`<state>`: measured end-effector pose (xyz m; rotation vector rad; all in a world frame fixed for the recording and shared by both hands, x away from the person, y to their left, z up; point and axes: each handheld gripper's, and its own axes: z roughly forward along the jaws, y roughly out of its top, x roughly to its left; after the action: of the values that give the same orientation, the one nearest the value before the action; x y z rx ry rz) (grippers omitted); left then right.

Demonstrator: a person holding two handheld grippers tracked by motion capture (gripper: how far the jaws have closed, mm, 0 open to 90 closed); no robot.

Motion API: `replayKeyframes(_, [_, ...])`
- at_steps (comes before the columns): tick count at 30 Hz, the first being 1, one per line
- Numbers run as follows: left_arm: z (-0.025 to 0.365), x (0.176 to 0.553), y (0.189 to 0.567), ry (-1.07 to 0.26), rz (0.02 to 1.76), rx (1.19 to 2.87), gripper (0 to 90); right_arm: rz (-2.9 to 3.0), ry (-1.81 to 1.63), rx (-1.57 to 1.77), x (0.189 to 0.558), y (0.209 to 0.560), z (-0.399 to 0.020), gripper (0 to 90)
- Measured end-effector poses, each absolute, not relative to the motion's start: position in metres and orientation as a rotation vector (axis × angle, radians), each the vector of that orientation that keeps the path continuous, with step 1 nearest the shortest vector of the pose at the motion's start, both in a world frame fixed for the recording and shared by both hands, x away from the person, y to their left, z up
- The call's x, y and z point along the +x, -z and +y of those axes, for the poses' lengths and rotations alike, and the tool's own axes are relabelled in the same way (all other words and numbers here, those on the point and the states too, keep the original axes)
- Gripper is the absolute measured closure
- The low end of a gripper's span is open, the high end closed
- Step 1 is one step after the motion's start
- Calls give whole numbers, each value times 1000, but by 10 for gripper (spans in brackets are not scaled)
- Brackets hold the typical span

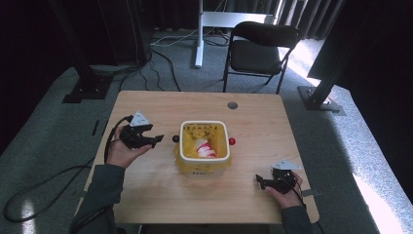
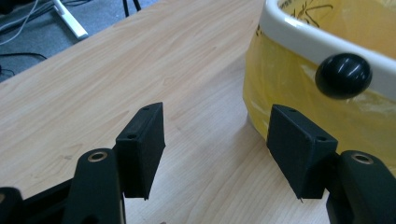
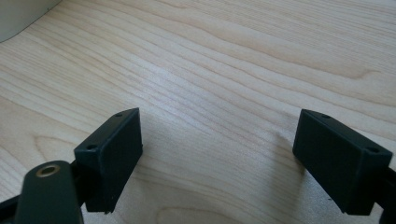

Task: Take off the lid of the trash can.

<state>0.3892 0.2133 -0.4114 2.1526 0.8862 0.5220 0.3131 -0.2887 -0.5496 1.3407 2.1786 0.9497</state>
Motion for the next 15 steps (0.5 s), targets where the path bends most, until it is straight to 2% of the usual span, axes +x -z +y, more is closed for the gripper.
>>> replayKeyframes(5, [212,391,403,-504,873,2156,414,2179,-950,1342,313,550,-289,152])
replayKeyframes(15, [204,398,392,-473,847,2144,419,2179,-950,1341,313,550,-289,152])
